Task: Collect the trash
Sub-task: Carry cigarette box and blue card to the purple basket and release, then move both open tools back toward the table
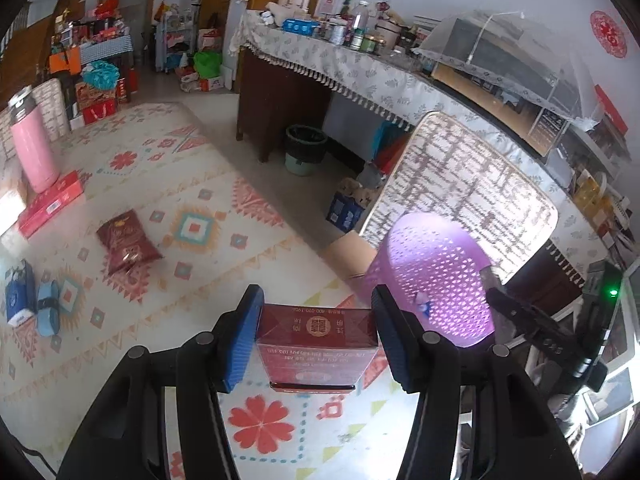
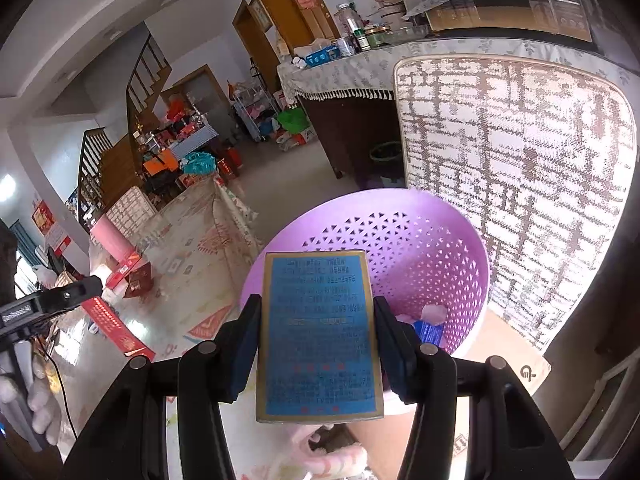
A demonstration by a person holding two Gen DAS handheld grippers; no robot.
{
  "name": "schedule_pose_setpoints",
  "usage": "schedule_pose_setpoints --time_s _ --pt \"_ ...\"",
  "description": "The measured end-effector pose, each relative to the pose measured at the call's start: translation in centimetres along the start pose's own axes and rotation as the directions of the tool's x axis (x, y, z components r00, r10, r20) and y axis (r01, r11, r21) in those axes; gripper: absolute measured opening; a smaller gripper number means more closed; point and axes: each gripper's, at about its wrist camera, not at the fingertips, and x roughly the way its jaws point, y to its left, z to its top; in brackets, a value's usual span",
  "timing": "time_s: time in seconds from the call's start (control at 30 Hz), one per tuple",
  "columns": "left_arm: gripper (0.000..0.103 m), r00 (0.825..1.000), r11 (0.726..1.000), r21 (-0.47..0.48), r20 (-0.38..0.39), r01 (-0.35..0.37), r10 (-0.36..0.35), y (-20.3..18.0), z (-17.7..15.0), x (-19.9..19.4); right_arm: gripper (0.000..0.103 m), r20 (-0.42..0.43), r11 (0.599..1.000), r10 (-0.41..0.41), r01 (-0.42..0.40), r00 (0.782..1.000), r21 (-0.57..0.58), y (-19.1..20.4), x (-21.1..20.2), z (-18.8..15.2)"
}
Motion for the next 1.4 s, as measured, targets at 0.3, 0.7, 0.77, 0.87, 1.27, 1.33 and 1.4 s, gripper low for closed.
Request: schedule_pose_setpoints --time_s 0.3,0.7,0.77,0.87,1.27,1.33,1.4 --pt "0.055 0.994 0.989 0.1 0.001 0.113 -0.114 -6.8 4.0 2.5 0.059 0.033 0.999 -0.037 0.036 0.999 0.024 -1.5 0.1 1.5" --pt "0.07 0.974 0.968 0.117 -0.079 0.22 -0.212 -11.6 6.0 8.9 0.066 0.017 0.993 -0.099 0.098 0.995 0.069 -3.6 1.5 2.4" --pt "0.072 0.977 0.97 0.128 -0.09 0.206 -0.196 -11.2 5.2 8.8 0.068 0.028 0.993 -0.098 0.096 0.995 0.07 -3.6 1.2 2.2" --pt "0.072 0.981 0.975 0.126 -0.088 0.18 -0.17 -10.2 4.2 7.9 0.068 0.03 0.994 -0.097 0.095 0.995 0.058 -3.1 1.0 2.0" --pt "0.072 0.994 0.995 0.053 -0.072 0.089 -0.085 -5.1 0.5 3.9 0.068 -0.006 0.999 -0.045 0.045 0.999 0.011 0.7 1.5 0.4" --pt "0.072 0.995 0.996 0.04 -0.063 0.078 -0.075 -4.3 0.0 3.1 0.068 -0.01 0.999 -0.04 0.04 0.999 0.003 1.4 1.3 0.1" --pt "0.072 0.996 0.997 0.024 -0.053 0.068 -0.066 -3.3 -0.5 2.1 0.068 -0.011 0.999 -0.039 0.039 0.999 -0.01 2.4 1.1 -0.2"
